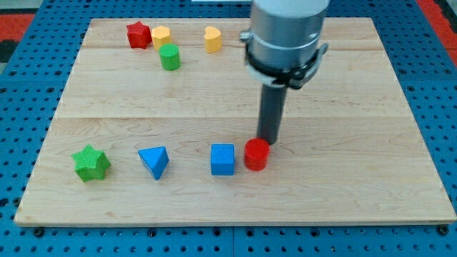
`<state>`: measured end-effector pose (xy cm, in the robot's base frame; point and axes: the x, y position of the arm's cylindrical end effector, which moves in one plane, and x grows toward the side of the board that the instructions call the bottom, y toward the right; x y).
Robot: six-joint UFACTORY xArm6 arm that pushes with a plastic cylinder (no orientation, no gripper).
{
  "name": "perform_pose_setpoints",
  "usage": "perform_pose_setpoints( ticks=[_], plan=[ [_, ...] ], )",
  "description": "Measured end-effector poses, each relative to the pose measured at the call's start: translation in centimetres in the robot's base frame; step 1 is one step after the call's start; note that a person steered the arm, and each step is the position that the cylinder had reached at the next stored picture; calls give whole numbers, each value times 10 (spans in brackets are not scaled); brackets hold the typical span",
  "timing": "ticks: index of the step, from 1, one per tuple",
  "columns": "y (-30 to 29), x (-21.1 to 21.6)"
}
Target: Push the yellow heart slightly down
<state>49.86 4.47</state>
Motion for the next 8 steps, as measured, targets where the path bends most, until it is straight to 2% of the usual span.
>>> perform_pose_setpoints(
  ticks=[1,2,3,4,5,6,7,8],
  plan=[
    [-2,3],
    [23,-25],
    [45,-112],
    [3,-213],
    [-17,-289],
    [-42,-279],
    [-63,-229],
    [-68,-215]
  ],
)
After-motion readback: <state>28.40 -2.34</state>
